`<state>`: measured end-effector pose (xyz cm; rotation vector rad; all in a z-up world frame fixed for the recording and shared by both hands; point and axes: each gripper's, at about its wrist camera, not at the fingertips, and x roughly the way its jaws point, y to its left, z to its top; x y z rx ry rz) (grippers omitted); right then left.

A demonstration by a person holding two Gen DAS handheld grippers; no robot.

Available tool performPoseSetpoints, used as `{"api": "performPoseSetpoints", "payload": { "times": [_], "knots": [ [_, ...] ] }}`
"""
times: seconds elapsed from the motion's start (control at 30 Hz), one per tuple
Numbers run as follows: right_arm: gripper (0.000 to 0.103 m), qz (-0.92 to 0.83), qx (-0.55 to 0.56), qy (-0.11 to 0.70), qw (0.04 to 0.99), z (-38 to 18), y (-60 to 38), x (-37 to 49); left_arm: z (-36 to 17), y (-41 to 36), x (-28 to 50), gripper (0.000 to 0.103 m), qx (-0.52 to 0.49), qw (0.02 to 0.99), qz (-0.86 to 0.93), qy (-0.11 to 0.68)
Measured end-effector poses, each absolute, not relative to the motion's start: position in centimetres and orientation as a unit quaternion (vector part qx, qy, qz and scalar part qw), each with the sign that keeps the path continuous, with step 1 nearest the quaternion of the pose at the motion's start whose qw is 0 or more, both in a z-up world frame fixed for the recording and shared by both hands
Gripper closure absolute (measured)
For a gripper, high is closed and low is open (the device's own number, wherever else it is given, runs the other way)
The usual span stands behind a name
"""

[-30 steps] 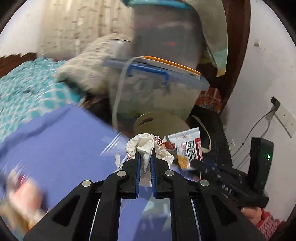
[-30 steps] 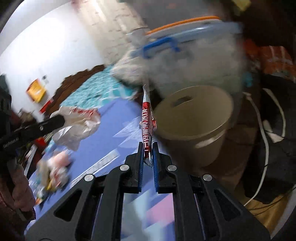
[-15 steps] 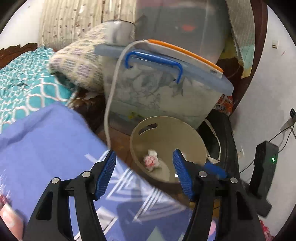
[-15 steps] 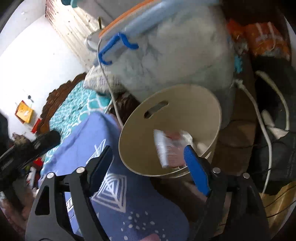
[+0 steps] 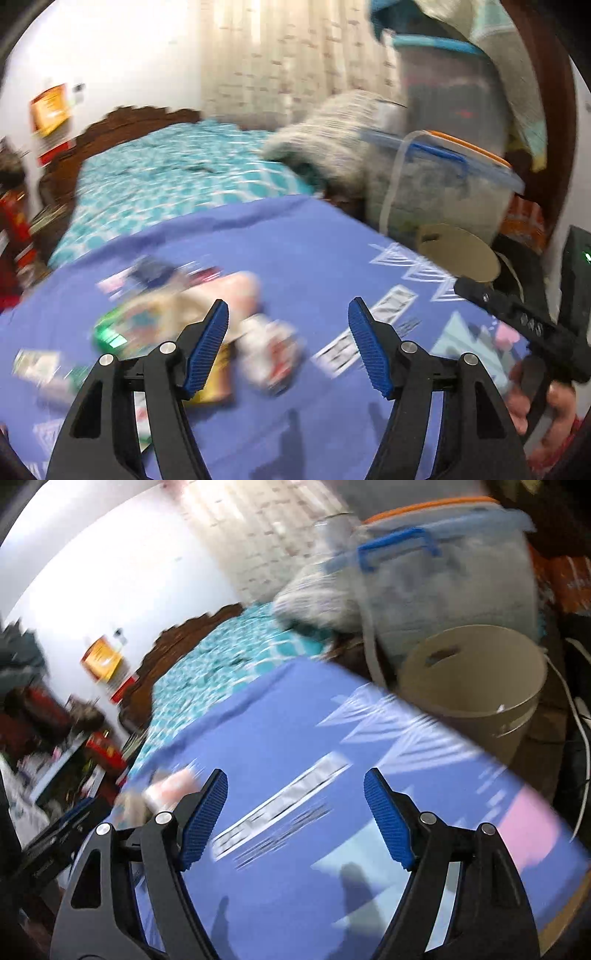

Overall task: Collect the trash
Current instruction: 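Bring both open tools back over the trash on the table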

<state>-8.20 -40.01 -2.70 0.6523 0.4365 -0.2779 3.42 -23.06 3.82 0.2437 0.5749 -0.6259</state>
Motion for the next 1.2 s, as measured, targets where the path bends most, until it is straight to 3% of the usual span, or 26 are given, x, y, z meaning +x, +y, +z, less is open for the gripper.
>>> {"api": "performPoseSetpoints", "payload": {
  "times": [0.37, 1.2],
  "knots": [
    [0.028, -0.041, 0.238, 0.262, 0.934, -2.4, -26.0, -6.2, 4.0, -12.0, 2.8, 0.039, 0.072, 0.939, -0.212, 0.261],
    [0.028, 0.012, 0.212, 0.379, 0.901, -6.3, -21.3, -3.5, -1.4, -2.6, 5.3, 0.036, 0.032, 0.935, -0.086, 0.341]
  ]
}}
